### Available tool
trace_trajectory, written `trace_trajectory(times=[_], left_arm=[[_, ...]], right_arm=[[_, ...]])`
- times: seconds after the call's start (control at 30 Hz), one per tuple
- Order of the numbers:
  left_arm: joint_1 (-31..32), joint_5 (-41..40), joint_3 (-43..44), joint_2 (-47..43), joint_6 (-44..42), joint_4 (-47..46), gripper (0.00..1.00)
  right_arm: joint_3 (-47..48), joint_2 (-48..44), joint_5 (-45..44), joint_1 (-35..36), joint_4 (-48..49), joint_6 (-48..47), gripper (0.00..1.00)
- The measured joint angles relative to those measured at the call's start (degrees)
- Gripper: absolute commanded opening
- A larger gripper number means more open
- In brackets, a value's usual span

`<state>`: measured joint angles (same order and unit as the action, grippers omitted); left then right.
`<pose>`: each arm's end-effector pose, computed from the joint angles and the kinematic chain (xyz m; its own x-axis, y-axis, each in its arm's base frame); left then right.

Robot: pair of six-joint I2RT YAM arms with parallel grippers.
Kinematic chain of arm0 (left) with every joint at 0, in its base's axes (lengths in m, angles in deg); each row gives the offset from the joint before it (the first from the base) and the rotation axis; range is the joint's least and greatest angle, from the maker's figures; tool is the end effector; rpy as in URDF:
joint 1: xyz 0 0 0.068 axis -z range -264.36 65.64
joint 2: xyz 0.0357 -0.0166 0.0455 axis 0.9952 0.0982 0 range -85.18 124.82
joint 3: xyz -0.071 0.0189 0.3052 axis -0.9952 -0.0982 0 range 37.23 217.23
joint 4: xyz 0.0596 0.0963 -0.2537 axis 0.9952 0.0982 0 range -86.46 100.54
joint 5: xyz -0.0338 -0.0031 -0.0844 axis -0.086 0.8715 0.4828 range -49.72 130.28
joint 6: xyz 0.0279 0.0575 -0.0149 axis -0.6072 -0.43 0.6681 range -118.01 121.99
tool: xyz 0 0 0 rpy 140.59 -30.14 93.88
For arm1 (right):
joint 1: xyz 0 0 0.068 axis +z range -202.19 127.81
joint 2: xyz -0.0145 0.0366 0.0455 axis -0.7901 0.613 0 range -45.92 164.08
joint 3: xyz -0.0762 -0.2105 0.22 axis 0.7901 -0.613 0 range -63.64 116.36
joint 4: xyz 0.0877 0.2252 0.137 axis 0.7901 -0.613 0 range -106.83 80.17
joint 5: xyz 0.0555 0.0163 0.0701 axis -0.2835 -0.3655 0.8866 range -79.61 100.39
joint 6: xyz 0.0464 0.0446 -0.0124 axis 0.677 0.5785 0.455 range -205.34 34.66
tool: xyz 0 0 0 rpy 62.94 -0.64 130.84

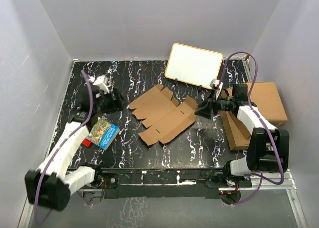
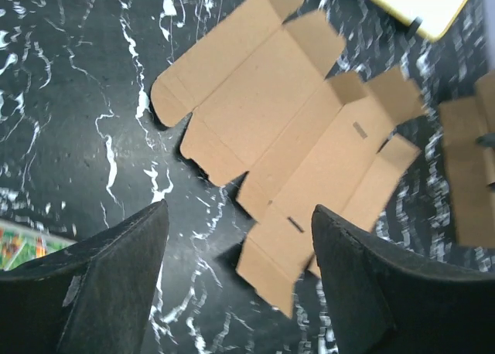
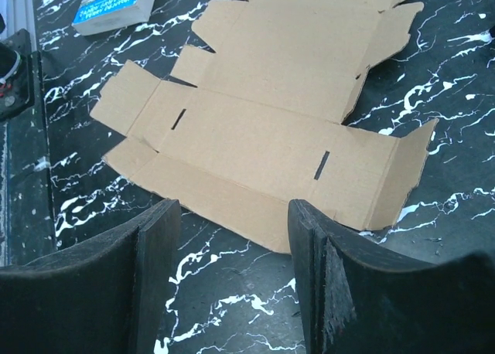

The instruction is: Fold the paper box

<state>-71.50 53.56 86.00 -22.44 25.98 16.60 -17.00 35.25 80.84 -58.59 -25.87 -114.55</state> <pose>0.2504 -0.0694 0.3242 -0.5739 -0.2749 -0.7714 0.2002 0.8663 -0.4576 0.2849 0.0169 0.2463 -0.3979 -0.1196 -0.9096 -0.8612 0.3905 0.3254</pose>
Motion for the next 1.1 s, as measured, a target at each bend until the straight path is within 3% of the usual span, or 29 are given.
trace_trajectory(times=[0.13,0.27,0.37,0.5,0.77,1.1], left_arm=[[0.00,-5.09,-0.02,-10.12,7.98,8.70,0.65],[0.00,-9.73,-1.73,-14.58,17.77,19.89,0.60],[0.00,-13.51,-3.80,-15.69,24.94,28.35,0.31],[0.00,-19.61,-4.66,-15.54,33.53,38.25,0.14],[-1.09,-30.32,-4.83,-7.48,41.03,42.16,0.09],[-11.30,-31.12,-13.99,-0.90,40.04,34.91,0.06]], right_arm=[[0.00,-1.25,0.68,0.09,0.87,2.40,0.62],[0.00,-1.55,0.83,1.25,1.86,5.25,0.62],[0.00,-1.66,0.83,2.34,2.25,6.60,0.62],[0.00,-1.86,0.85,3.19,2.43,7.78,0.61],[0.00,-2.10,0.87,3.19,2.62,8.83,0.61],[0.09,-2.05,0.63,3.19,2.12,8.72,0.61]])
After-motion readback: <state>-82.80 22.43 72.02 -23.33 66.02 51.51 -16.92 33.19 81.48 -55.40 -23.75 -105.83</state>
